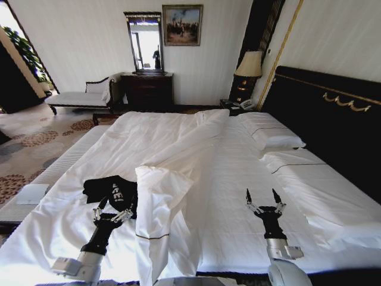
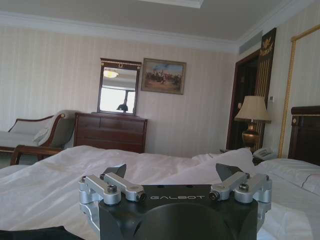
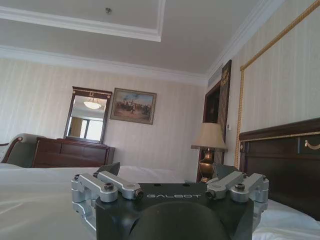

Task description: Fold the clothes on the bed.

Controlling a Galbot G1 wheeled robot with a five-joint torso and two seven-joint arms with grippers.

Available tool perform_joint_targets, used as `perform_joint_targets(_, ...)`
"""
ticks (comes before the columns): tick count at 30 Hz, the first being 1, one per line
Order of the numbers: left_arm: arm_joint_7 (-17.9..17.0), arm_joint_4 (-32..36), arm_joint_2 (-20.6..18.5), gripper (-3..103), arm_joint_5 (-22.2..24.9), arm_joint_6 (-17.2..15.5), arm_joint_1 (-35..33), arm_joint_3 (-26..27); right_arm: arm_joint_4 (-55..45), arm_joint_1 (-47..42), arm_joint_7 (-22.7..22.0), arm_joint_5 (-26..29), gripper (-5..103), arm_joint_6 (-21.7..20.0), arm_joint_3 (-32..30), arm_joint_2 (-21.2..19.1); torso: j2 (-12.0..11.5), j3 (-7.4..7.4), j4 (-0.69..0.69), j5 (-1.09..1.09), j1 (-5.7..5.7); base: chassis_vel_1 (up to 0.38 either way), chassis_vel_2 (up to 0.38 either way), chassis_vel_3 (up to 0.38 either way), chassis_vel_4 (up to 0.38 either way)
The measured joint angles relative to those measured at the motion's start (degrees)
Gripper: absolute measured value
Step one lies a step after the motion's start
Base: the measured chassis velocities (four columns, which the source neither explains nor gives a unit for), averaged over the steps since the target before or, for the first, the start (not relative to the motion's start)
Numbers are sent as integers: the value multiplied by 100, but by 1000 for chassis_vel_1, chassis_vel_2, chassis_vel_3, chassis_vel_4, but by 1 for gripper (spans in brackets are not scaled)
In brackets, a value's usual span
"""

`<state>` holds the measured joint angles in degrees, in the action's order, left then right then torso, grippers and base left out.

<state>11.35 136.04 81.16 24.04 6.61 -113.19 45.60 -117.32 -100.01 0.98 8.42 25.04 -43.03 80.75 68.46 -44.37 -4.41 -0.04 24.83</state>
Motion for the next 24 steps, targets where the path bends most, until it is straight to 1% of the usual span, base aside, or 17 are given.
perform_joint_targets(4, -67, -46, 8, 100, 2, 16, 23, 1, -12, -10, 7, -31, 100, 0, 16, 24, -4, -2, 0, 0, 7, 0, 0, 0, 0)
perform_joint_targets(16, -90, -99, 16, 100, 25, 86, 27, 14, -32, -46, 57, -81, 100, 99, 43, 83, -3, -2, 0, -1, 6, 2, -3, -5, 4)
perform_joint_targets(24, -92, -92, 22, 100, 32, 114, 16, 23, -59, -88, 67, -88, 100, 218, 43, 134, -3, -1, 0, 0, 4, 147, -151, -182, 176)
